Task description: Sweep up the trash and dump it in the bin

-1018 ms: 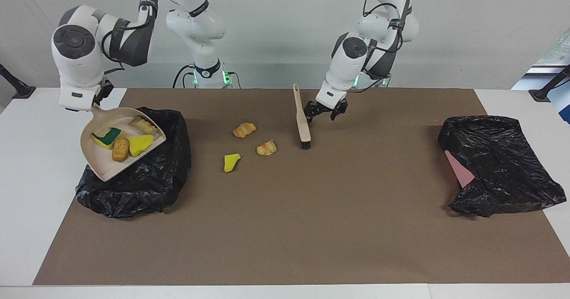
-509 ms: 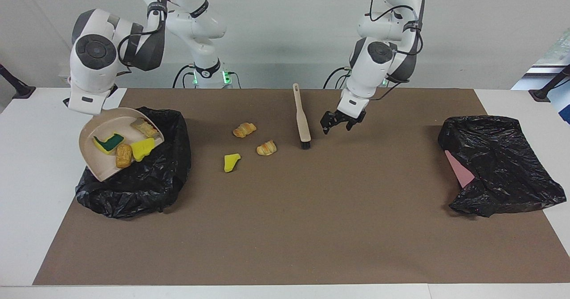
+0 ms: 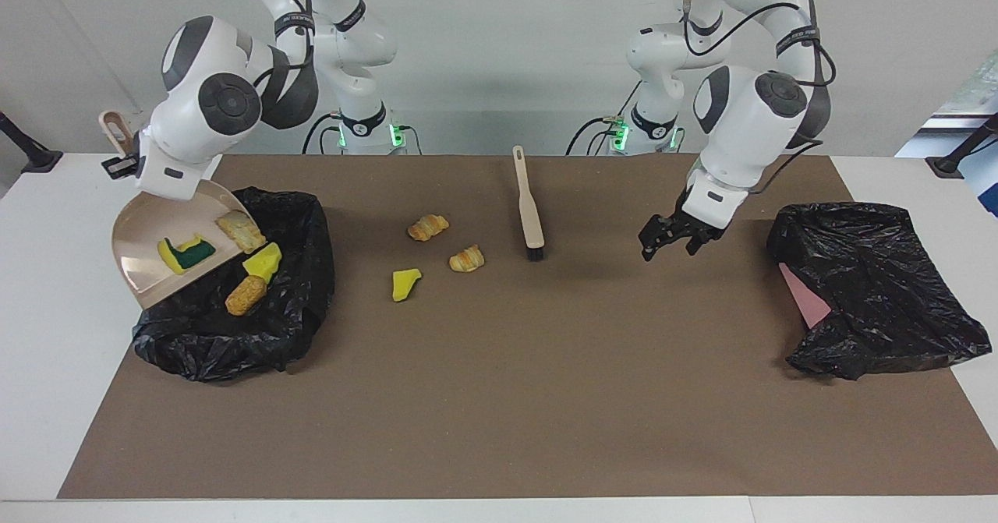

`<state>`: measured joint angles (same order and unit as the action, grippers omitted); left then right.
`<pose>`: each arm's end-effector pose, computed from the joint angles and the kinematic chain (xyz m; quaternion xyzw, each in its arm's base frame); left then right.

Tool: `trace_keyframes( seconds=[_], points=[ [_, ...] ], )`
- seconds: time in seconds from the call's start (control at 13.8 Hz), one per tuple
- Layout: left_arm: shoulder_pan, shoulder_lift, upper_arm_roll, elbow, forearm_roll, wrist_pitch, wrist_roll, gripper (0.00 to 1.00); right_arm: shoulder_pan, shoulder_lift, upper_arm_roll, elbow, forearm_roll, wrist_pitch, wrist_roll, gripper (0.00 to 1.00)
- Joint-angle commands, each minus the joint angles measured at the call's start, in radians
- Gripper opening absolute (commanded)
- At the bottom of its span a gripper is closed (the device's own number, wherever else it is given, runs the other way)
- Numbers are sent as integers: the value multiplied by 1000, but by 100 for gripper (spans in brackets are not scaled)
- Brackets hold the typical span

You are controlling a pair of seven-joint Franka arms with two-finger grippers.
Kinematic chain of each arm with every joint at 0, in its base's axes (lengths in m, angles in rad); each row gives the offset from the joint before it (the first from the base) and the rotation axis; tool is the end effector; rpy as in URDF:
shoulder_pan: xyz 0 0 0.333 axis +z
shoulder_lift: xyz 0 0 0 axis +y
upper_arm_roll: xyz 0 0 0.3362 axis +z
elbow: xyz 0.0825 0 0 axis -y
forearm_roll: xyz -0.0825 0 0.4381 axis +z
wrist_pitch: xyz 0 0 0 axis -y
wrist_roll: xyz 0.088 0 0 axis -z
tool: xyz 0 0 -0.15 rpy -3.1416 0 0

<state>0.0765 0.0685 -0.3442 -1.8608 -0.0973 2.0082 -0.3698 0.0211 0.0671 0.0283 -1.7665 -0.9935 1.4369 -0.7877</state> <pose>0.6191 -0.1765 0.4469 0.9951 0.0705 0.0215 0.0664 0.5974 -0.1054 0.5265 0.7754 0.3787 -0.3328 0.3803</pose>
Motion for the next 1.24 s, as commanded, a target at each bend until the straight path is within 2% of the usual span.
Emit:
trace_keyframes(
  seconds=[0.0,0.36,0.58,0.8,1.02,1.16],
  points=[
    [5,16,-7,60,21,-55,9,100,36,-3,5,6,-83,-35,12,0],
    [15,19,2,118,67,-120,29,100,109,-9,9,6,-188,-41,-42,0],
    [-26,24,86,149,64,-140,78,100,169,-3,9,36,-185,-67,-45,0],
    [-115,22,213,183,59,-184,129,100,227,61,10,165,-88,-105,7,0],
    [-158,11,312,207,64,-249,225,100,232,154,12,327,22,-116,97,0],
    [-164,4,333,232,65,-287,242,100,256,174,18,366,140,-99,274,0]
  ],
)
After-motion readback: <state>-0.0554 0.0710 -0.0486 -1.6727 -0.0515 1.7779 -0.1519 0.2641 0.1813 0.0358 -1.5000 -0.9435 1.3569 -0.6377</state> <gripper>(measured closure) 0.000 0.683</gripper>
